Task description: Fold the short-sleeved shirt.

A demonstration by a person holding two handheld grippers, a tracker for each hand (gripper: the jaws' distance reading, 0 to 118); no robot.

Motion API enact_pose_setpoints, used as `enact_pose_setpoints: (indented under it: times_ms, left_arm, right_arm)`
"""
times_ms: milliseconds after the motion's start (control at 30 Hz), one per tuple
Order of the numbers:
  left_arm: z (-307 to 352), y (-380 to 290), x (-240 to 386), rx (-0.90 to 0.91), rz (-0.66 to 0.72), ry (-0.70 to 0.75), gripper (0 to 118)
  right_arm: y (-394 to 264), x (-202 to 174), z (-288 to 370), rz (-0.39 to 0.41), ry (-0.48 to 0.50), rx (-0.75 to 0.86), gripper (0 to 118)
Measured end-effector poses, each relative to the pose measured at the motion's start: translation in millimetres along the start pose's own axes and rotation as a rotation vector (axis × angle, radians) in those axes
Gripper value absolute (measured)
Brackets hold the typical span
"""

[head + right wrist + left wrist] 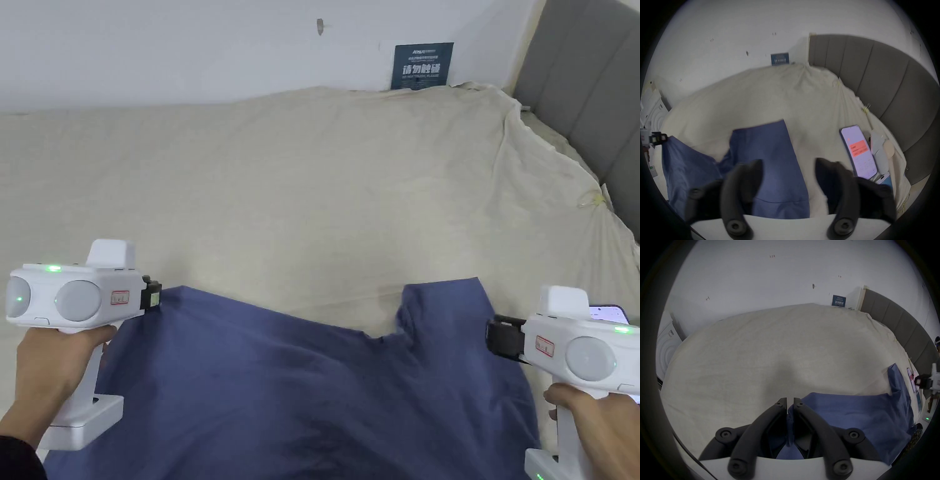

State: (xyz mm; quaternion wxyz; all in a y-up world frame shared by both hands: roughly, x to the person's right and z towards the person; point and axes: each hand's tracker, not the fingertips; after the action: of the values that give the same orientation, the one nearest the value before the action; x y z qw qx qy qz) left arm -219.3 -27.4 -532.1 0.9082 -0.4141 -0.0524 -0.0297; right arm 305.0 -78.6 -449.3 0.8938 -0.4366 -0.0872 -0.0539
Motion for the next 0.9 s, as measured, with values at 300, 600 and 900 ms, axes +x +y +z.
enact_pose_setpoints:
  times_ms: [300,600,900]
  left_arm:
    - [17.0,-2.9,-3.2,0.012,0.003,0.008,4]
    - [26.5,-14.8,-4.5,0.01,0.037,0.017,4]
    - [75.6,-24.2,-18.5,0.075,0.099,0.022,4]
  right_arm:
    - [-31.3,-19.5,-40.5,0.057,-0.04,-0.166,67]
    - [-30.0,-30.1,-7.4,0.132,-0.026,-0.111,3]
    - [-2.2,-38.2,88.3,0.164,0.035,0.15,3]
